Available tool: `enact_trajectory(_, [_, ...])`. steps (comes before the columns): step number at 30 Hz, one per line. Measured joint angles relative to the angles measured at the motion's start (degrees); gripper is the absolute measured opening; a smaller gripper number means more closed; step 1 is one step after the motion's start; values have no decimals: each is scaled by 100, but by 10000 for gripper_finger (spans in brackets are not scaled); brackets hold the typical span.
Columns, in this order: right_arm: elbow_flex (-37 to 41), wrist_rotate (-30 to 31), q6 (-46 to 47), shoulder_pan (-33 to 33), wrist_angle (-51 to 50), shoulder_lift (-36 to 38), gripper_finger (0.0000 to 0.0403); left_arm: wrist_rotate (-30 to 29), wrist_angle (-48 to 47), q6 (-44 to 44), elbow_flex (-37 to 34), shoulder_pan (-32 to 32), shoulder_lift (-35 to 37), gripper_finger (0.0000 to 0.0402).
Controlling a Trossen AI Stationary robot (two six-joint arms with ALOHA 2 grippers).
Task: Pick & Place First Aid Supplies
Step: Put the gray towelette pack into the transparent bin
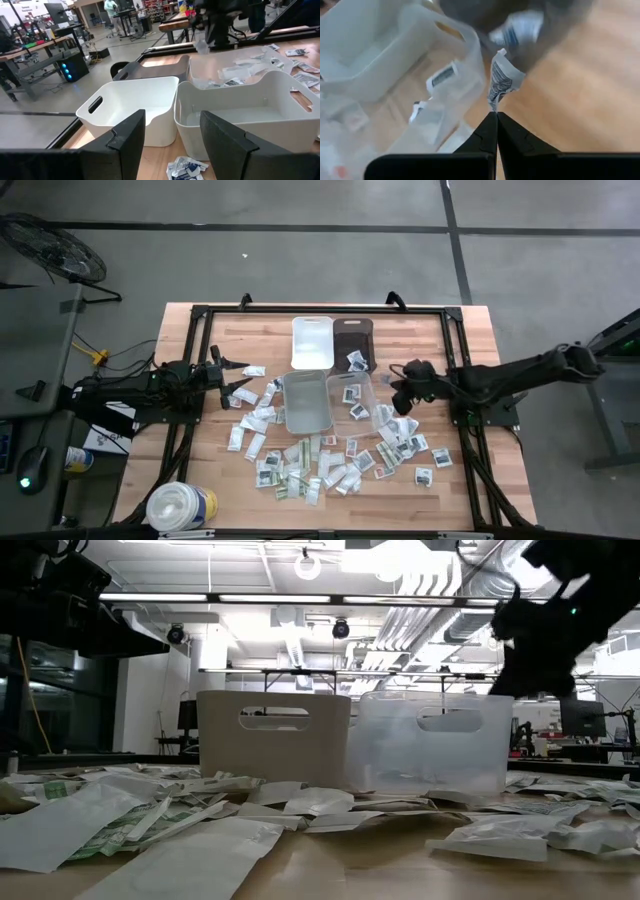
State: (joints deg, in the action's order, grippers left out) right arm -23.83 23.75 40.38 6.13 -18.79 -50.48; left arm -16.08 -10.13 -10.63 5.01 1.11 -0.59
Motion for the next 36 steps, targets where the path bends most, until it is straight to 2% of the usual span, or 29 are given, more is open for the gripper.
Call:
enact_trajectory(9, [-903, 1832, -5224, 917, -25, -381, 0, 0, 0, 0, 1, 1, 1, 189])
enact_trajectory(15, [-1233, 3341, -8574, 1054, 50, -1004, 0, 0, 0, 0, 0, 0, 0, 189])
enact_trajectory(19, [-1251, 3938, -10309, 1053, 450, -1305, 0, 0, 0, 0, 1, 1, 1, 189])
enact_trajectory(25, [-1242, 3774, -11730, 1437, 1533, -1546, 0, 0, 0, 0, 0, 1, 1, 189])
enact_trajectory(29, [-1242, 3307, -12372, 1789, 2333, -1623, 0, 0, 0, 0, 0, 1, -1, 189])
enact_trajectory(32, [-1242, 3029, -12552, 1957, 2547, -1677, 0, 0, 0, 0, 1, 0, 1, 189])
enact_trajectory(36, [-1242, 2796, -12290, 2060, 2505, -1810, 0, 0, 0, 0, 1, 1, 0, 189])
